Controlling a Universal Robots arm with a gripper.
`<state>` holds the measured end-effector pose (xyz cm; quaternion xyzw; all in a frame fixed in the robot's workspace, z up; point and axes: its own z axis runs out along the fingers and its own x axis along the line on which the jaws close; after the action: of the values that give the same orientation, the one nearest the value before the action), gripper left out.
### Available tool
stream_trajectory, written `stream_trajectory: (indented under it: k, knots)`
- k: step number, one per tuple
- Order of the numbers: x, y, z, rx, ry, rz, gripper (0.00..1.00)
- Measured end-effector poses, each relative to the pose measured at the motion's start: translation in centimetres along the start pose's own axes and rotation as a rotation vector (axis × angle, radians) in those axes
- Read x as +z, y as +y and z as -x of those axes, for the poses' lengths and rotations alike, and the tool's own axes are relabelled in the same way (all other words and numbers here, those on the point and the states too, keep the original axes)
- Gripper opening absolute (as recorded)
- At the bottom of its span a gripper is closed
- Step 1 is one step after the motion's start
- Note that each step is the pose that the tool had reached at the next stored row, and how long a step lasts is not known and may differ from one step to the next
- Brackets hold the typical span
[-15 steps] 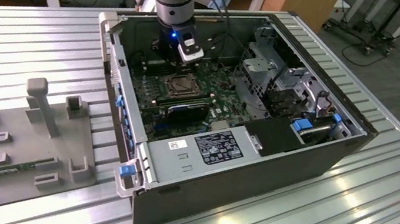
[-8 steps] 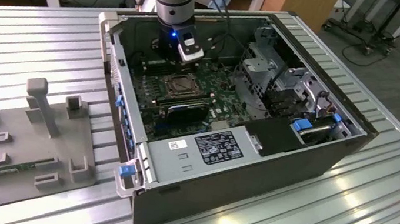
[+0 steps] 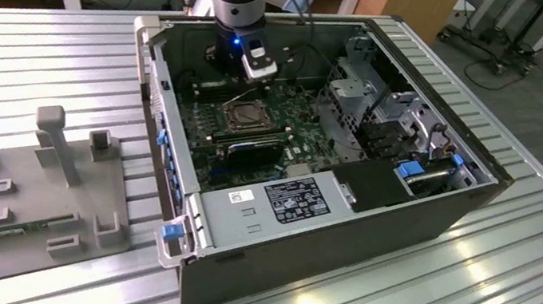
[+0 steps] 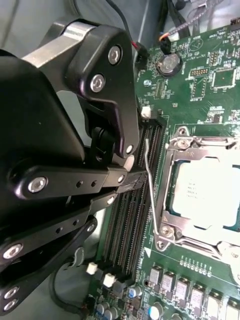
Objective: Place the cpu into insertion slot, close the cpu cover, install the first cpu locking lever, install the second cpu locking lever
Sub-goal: 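Install the first cpu locking lever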
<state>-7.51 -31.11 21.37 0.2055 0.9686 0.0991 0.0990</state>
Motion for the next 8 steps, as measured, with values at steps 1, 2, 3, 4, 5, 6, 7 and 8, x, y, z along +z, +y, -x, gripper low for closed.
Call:
stream_trajectory:
  k: [1, 2, 3, 4, 5, 6, 7, 8]
  knots:
    - [-0.15, 0.03, 0.02, 0.0, 0.0002, 0.0002, 0.1]
    - [-0.29, 0.07, 0.04, 0.0, 0.0003, 0.0005, 0.1]
    - [-0.43, 0.1, 0.07, 0.0, 0.0004, 0.0007, 0.1]
    - [-0.56, 0.13, 0.09, 0.0, 0.0006, 0.0009, 0.1]
    - [-0.7, 0.17, 0.11, 0.0, 0.0006, 0.0012, 0.1]
    - [-0.86, 0.21, 0.14, 0.0, 0.0008, 0.0017, 0.1]
    - [-1.02, 0.24, 0.16, 0.001, 0.0011, 0.0023, 0.1]
    - [-1.17, 0.28, 0.18, 0.001, 0.0013, 0.0028, 0.1]
